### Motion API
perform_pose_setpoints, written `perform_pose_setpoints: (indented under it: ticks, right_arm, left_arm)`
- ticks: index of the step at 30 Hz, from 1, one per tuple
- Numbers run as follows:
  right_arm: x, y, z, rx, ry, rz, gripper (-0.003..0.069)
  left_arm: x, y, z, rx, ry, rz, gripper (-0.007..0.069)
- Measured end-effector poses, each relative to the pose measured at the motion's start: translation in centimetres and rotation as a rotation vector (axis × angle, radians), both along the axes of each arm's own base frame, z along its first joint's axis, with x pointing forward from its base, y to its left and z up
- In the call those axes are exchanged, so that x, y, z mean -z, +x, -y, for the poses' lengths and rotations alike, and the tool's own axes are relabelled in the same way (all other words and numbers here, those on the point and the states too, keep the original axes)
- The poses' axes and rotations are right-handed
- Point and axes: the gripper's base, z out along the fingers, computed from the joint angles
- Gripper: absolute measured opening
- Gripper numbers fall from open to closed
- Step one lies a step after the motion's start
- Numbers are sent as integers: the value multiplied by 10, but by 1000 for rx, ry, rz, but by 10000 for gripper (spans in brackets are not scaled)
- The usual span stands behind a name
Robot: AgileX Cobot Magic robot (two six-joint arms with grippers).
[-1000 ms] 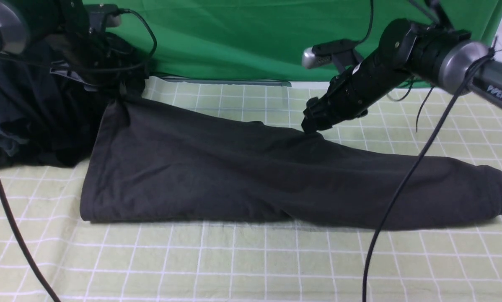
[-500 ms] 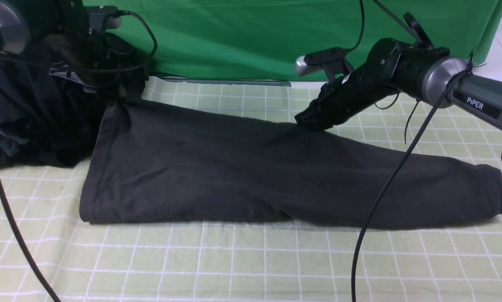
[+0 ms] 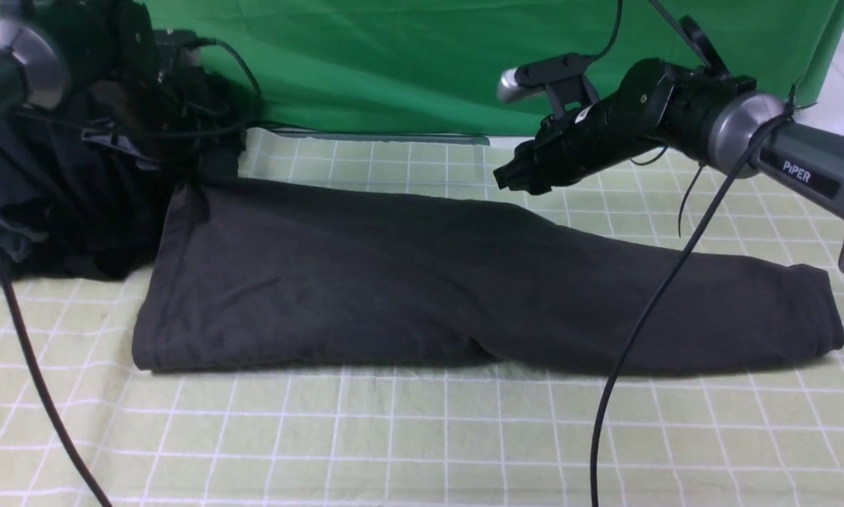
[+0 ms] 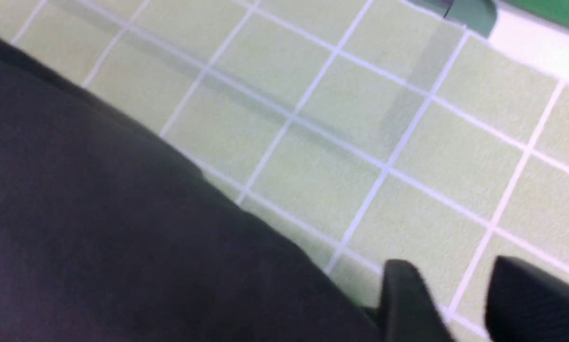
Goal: Fold a long-sleeved shirt over a green coffee tablecloth.
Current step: 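Fold the black garment in half by bringing its near edge over to the far edge, then pull the folded dark garment lengthwise by its ends to straighten it flat on the table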
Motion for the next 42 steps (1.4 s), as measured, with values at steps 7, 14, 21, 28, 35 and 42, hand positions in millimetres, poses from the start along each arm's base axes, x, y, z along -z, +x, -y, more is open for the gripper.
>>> perform_pose_setpoints:
  ticks: [7, 14, 21, 28, 35, 42]
  right_arm:
    - [-46, -12, 8, -59, -43, -42, 284]
    - [-157, -55, 58, -7, -135, -30, 142]
    - [-172, -95, 145, 211, -169, -231, 93]
    - [-108, -144, 219, 417, -155, -484, 259]
    - [-24, -152, 249, 528, -128, -601, 485]
    - [18, -131, 249, 557, -57, -591, 498]
  left_arm:
    - [-26, -5, -4, -16, 36, 21, 424]
    - [-93, -29, -1, -12, -10, 62, 545]
    - [-102, -66, 20, 143, -72, -123, 70]
    - [-60, -114, 33, 182, -92, -205, -7]
    - [13, -137, 35, 171, -99, -255, -7]
    - [50, -137, 35, 166, -88, -309, -7]
